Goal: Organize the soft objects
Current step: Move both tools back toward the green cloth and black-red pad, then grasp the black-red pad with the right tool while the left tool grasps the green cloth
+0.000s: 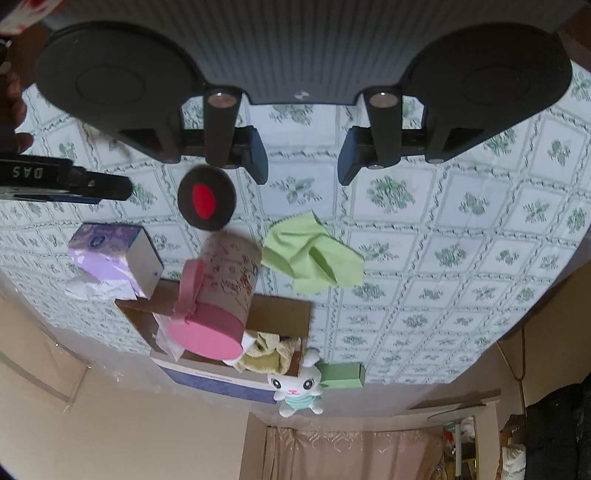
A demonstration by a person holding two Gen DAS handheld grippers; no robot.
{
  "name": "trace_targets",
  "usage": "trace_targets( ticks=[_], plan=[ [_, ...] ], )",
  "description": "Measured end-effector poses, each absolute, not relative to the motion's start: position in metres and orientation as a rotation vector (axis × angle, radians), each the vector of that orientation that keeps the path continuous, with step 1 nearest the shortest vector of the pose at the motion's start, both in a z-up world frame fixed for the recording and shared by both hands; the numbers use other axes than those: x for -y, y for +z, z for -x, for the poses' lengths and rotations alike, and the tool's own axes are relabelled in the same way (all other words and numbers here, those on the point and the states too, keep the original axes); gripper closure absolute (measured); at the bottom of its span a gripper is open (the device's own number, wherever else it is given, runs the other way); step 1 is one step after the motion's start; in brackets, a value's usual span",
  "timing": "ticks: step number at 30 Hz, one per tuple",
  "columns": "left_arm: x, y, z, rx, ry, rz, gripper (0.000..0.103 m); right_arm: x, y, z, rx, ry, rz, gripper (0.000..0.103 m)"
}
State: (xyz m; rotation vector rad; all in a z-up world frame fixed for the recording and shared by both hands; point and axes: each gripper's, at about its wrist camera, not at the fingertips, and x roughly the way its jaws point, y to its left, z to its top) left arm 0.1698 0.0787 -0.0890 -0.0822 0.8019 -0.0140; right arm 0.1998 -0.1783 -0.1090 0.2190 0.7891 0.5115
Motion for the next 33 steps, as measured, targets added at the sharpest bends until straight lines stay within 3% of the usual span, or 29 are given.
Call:
trace_targets(
  ticks=[33],
  plan=[
    [-0.096,-0.140,-0.213,-0.821,0.037,0.060,0.059,0.085,-0.173,-0.253,-0.803,0.416,0.036,0.021]
  ],
)
